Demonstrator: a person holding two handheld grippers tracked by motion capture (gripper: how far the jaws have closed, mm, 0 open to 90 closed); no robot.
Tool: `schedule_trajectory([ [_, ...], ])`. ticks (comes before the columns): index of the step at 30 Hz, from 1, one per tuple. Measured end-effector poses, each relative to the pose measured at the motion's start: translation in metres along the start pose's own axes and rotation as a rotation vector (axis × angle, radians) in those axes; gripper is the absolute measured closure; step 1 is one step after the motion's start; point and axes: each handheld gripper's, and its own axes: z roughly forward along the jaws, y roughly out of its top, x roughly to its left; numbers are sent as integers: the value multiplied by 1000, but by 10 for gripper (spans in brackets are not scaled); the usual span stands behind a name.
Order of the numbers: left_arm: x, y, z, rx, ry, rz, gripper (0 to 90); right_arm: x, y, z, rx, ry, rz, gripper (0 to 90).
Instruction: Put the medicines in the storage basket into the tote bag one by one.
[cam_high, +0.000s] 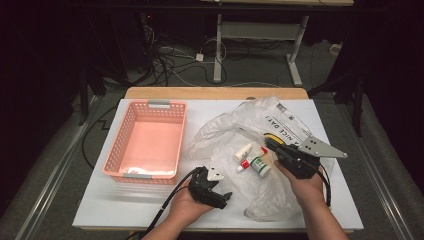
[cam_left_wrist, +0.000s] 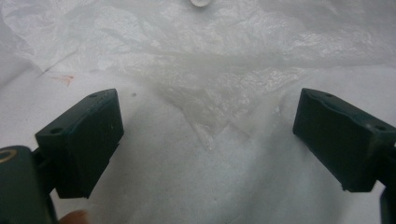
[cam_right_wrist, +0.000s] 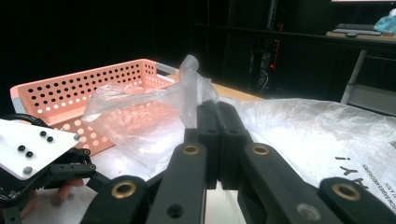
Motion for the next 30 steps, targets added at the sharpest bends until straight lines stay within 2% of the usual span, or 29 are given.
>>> schedule_trajectory([
  [5, 0, 4, 3, -21, 7, -22, 210, 1, -1, 2, 7, 2, -6, 900],
  [12, -2, 6, 4, -45, -5, 5, 462, 2, 0, 3, 10, 1, -4, 900],
  [15, -4, 6, 5, -55, -23, 26, 674, 1, 0, 3, 8, 1, -5, 900],
  [20, -1, 6, 5, -56, -36, 0, 883, 0, 0, 2, 3, -4, 1, 900],
  [27, -1, 4, 3, -71, -36, 4, 888, -1, 0, 4, 7, -10, 5, 900],
  [30, 0, 1, -2, -127, -31, -5, 888, -1, 0, 4, 6, -9, 2, 900],
])
